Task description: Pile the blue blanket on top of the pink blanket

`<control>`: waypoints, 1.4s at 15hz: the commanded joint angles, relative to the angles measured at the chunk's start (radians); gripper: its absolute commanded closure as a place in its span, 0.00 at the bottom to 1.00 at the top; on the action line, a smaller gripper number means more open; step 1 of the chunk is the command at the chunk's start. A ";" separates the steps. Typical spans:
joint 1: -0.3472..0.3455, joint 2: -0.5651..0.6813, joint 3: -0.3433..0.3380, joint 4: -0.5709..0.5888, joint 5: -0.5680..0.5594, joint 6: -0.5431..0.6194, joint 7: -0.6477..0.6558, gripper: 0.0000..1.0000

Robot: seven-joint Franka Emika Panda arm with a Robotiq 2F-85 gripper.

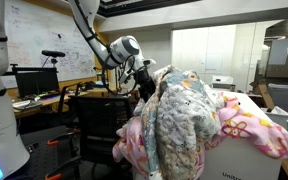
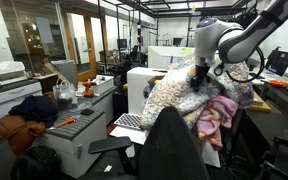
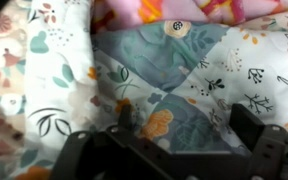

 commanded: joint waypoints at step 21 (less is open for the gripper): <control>0.117 0.356 -0.132 0.244 -0.094 0.050 0.199 0.00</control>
